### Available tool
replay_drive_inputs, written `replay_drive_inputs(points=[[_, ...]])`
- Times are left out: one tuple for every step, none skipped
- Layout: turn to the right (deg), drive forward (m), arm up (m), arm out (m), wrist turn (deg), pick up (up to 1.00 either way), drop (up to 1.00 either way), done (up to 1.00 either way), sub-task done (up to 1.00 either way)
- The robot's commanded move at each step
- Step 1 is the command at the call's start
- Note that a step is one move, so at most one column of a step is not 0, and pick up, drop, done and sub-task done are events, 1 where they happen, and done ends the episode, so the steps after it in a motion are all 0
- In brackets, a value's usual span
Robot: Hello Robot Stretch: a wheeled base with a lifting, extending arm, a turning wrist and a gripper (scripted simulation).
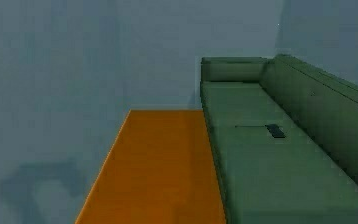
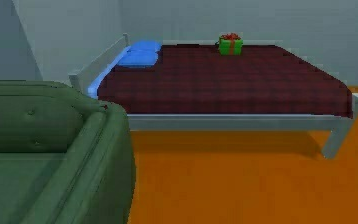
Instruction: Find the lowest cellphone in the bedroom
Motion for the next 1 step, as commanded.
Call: replay_drive_inputs(points=[[0.0, 0.65, 0.0, 0.0, 0.0, 0.0, 0.0, 0.0, 0.0]])
